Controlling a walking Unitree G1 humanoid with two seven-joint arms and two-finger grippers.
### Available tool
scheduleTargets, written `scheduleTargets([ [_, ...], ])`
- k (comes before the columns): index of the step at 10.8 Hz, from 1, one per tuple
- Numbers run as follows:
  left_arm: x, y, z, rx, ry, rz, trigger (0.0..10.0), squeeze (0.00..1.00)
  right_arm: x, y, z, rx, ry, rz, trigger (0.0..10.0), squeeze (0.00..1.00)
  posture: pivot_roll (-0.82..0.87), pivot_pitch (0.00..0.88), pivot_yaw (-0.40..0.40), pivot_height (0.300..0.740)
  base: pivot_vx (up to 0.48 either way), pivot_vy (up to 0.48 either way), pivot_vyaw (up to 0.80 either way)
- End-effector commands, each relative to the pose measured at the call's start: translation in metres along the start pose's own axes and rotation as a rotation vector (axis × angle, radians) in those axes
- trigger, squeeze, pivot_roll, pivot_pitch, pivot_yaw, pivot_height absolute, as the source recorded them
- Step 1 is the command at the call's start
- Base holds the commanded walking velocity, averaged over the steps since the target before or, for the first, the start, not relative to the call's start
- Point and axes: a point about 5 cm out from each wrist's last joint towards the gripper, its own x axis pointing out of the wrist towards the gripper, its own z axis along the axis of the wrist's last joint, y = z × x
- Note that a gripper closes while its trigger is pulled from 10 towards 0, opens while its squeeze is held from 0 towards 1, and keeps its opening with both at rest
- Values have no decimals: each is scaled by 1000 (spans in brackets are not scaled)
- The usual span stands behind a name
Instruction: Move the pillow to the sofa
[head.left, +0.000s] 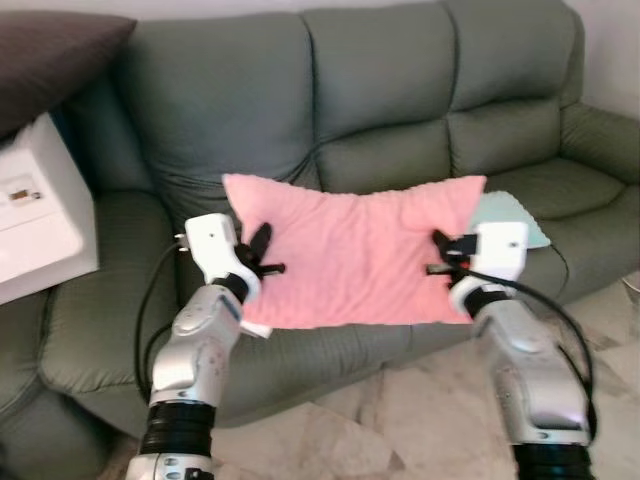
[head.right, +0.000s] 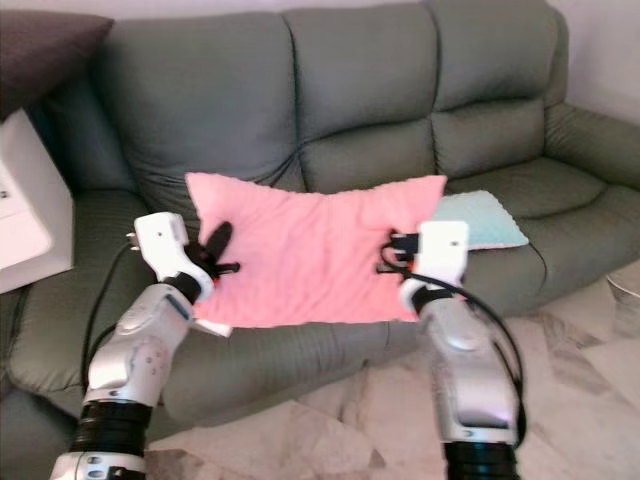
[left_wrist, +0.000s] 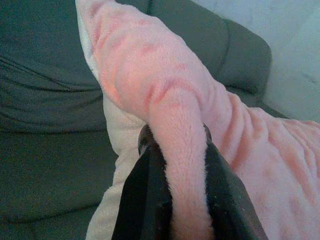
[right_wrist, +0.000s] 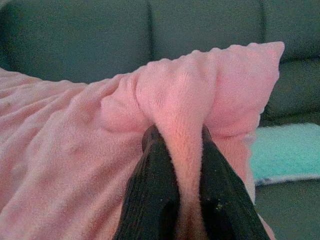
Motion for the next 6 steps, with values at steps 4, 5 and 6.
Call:
scheduleTargets([
  [4,-1,-4,5,1,-33,-18,10000,0,-1,5,7,-19,-30,21,10000,0,-221,0,20,740,0,0,0],
  [5,-1,-5,5,-13,-33,-29,10000,0,-1,5,7,-21,-30,21,10000,0,-221,0,20,740,0,0,0],
  [6,-1,-4,5,-16,-32,-32,10000,0,-1,4,8,-23,-30,20,10000,0,-222,0,20,740,266,0,0],
])
